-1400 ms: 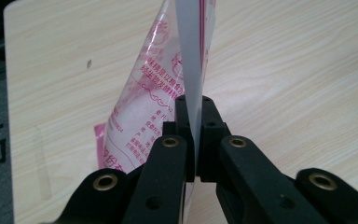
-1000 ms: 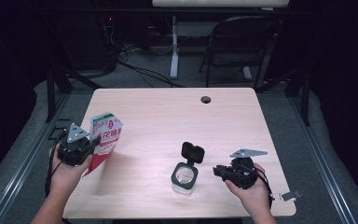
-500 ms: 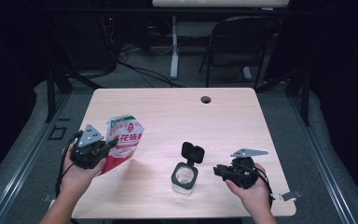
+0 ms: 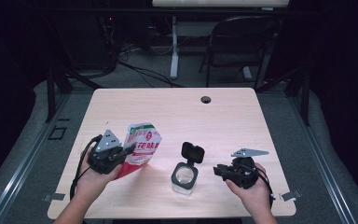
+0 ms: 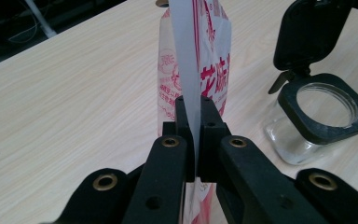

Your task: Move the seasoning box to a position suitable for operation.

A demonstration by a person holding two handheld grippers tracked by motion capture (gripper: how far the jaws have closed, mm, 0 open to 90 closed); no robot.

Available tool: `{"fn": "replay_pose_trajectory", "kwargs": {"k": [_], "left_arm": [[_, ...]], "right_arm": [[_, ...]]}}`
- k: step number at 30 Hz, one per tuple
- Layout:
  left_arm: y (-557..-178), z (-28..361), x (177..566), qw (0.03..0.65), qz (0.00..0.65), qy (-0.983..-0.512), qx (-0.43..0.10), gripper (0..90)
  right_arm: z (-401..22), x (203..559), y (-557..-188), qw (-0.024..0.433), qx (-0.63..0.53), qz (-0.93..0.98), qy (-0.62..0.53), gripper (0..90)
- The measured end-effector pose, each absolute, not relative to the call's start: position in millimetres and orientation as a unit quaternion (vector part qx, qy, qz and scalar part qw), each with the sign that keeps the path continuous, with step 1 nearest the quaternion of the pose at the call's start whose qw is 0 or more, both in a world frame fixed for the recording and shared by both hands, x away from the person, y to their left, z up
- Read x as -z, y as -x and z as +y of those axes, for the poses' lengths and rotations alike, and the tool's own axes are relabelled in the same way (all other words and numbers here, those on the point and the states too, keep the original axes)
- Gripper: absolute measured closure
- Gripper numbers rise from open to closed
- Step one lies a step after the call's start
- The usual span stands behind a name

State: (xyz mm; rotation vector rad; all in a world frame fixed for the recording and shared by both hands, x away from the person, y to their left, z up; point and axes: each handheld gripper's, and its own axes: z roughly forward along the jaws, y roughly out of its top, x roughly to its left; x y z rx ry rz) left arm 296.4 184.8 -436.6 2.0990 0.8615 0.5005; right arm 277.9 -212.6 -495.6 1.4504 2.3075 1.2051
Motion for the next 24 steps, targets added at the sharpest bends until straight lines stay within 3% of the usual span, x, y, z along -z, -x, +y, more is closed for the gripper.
{"fn": "replay_pose_trajectory", "kwargs": {"k": [24], "left_arm": [[-289.6, 173.3, 448.1, 0.408, 0.321, -0.836, -0.177, 90.0]], "right_arm": [[-211.6, 492.5, -277.2, 0.080, -0.404, 0.778, -0.475, 68.1]]}}
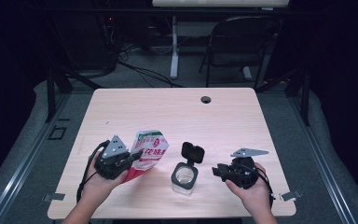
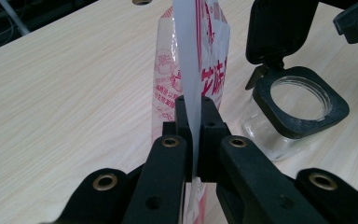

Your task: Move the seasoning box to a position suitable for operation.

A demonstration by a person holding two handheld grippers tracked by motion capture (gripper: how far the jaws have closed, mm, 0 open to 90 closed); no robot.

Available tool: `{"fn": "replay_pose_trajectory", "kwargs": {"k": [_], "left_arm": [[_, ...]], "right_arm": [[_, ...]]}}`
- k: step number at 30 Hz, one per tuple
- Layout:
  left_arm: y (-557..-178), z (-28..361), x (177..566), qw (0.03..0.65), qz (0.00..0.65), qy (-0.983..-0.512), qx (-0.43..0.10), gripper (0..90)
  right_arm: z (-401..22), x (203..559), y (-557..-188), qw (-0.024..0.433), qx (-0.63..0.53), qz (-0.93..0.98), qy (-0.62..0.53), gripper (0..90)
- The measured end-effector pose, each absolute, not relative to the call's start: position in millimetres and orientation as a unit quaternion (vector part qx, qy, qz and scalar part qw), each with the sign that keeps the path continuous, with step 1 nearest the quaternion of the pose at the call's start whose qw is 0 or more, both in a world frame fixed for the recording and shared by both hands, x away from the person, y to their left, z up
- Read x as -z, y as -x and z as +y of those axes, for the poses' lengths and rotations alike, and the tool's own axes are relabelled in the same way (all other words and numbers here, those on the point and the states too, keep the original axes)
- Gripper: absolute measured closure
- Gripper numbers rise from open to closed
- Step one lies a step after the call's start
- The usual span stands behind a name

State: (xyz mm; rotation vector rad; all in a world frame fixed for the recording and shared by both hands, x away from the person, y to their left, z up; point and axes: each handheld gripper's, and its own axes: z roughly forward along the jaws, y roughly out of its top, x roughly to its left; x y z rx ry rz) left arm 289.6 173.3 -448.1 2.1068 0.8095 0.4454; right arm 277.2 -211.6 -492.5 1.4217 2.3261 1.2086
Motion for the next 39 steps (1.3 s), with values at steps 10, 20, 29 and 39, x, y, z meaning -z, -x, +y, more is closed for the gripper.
{"fn": "replay_pose_trajectory", "kwargs": {"k": [10, 20, 29, 39], "left_arm": [[-282.6, 178.0, 455.9, 0.429, 0.324, -0.829, -0.155, 90.0], [-273.2, 178.4, 464.2, 0.440, 0.325, -0.826, -0.138, 90.0], [-264.6, 177.4, 475.4, 0.444, 0.326, -0.827, -0.115, 90.0], [-256.4, 183.7, 492.8, 0.448, 0.344, -0.821, -0.080, 90.0]], "right_arm": [[-207.2, 480.8, -271.6, 0.083, -0.408, 0.792, -0.446, 64.6], [-200.9, 469.4, -267.2, 0.085, -0.413, 0.802, -0.423, 64.3], [-188.3, 460.6, -265.0, 0.076, -0.414, 0.815, -0.398, 63.6], [-157.3, 465.5, -266.7, 0.044, -0.412, 0.836, -0.360, 62.0]]}}
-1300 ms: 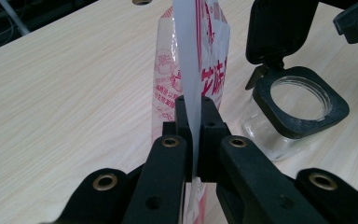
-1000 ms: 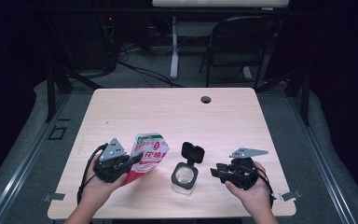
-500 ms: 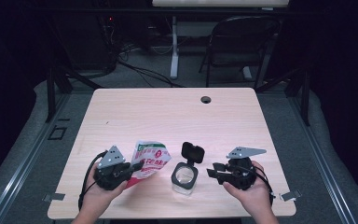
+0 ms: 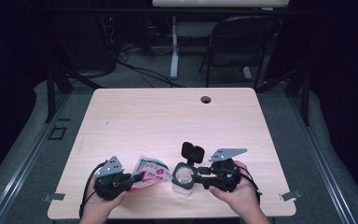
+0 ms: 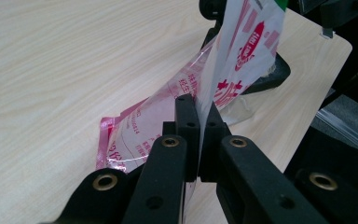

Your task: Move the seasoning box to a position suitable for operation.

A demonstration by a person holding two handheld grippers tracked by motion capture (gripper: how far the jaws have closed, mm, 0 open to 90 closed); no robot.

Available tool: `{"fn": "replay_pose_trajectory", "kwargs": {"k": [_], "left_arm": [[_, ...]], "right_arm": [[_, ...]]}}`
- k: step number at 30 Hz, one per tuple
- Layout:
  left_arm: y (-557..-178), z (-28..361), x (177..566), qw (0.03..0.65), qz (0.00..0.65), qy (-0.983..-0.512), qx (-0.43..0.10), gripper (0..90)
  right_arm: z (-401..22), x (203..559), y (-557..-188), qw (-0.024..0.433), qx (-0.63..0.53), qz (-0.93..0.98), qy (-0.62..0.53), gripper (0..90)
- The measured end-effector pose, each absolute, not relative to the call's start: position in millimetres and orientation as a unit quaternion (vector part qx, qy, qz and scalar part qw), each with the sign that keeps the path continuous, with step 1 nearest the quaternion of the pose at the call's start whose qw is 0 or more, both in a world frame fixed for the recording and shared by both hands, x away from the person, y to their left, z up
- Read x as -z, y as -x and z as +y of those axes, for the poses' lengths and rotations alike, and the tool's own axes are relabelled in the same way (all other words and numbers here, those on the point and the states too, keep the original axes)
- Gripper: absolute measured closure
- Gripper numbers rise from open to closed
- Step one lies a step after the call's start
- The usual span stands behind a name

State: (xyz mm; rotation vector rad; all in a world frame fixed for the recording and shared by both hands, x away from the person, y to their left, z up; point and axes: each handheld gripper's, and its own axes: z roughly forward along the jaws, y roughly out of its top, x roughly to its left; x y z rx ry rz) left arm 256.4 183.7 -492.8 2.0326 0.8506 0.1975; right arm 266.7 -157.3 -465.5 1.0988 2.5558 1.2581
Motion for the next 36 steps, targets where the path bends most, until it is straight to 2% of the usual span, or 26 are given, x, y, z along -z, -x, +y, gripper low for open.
{"fn": "replay_pose_trajectory", "kwargs": {"k": [16, 27, 36], "left_arm": [[-248.0, 183.7, 504.7, 0.441, 0.350, -0.823, -0.072, 90.0], [-246.1, 185.9, 506.4, 0.444, 0.354, -0.820, -0.069, 90.0], [-245.3, 184.9, 507.2, 0.440, 0.352, -0.823, -0.068, 90.0]], "right_arm": [[-99.2, 478.5, -268.0, -0.003, -0.396, 0.870, -0.295, 59.8], [-80.1, 488.7, -280.2, -0.012, -0.379, 0.877, -0.295, 60.5], [-70.4, 486.1, -281.8, -0.014, -0.377, 0.879, -0.292, 70.4]]}}
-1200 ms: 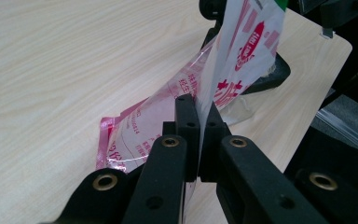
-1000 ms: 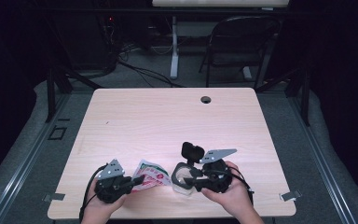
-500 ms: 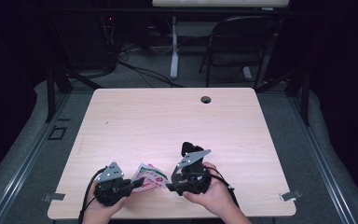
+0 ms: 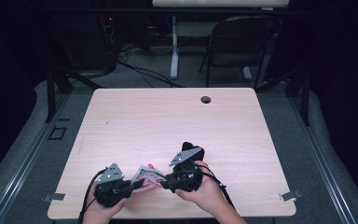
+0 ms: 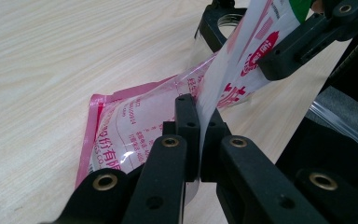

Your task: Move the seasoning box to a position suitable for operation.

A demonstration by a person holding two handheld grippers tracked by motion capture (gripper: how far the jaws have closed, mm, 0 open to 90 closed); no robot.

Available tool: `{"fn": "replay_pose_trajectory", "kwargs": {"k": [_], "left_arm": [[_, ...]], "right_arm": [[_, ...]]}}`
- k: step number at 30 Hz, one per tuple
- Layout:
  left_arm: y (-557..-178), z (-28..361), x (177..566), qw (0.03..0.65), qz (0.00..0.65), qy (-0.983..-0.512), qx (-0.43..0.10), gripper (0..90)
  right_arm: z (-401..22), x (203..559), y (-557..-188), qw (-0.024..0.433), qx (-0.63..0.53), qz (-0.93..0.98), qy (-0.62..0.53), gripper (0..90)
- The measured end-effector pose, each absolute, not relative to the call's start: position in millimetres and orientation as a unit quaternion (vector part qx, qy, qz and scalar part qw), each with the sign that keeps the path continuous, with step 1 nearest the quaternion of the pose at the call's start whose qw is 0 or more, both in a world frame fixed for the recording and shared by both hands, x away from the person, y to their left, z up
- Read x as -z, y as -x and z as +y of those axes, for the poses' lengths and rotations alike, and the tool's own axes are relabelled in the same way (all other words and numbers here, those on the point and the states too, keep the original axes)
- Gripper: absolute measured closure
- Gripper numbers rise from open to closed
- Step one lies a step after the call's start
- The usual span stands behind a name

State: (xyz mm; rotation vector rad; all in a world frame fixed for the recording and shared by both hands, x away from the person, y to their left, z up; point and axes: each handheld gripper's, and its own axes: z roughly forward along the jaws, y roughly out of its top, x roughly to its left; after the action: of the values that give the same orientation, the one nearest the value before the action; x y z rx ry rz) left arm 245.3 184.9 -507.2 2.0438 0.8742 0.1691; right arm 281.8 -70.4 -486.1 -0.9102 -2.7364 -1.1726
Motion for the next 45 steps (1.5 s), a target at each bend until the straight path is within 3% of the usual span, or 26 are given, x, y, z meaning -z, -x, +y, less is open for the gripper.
{"fn": "replay_pose_trajectory", "kwargs": {"k": [18, 28, 38, 39, 45], "left_arm": [[-244.9, 182.9, 509.7, 0.436, 0.350, -0.826, -0.072, 90.0], [-242.1, 185.8, 511.9, 0.440, 0.347, -0.825, -0.074, 87.2], [-239.7, 195.4, 518.9, 0.443, 0.348, -0.822, -0.084, 64.3], [-239.5, 195.9, 519.9, 0.440, 0.349, -0.823, -0.088, 58.7], [-239.3, 201.2, 526.0, 0.435, 0.354, -0.823, -0.088, 48.4]], "right_arm": [[-66.6, 487.5, -283.5, 0.026, 0.371, -0.882, 0.288, 88.5], [-64.5, 489.3, -282.3, 0.033, 0.373, -0.885, 0.278, 90.0], [-63.9, 489.3, -282.5, 0.036, 0.374, -0.887, 0.268, 90.0], [-63.7, 489.4, -282.0, 0.035, 0.375, -0.886, 0.270, 90.0], [-64.6, 489.3, -282.9, 0.036, 0.372, -0.889, 0.266, 90.0]]}}
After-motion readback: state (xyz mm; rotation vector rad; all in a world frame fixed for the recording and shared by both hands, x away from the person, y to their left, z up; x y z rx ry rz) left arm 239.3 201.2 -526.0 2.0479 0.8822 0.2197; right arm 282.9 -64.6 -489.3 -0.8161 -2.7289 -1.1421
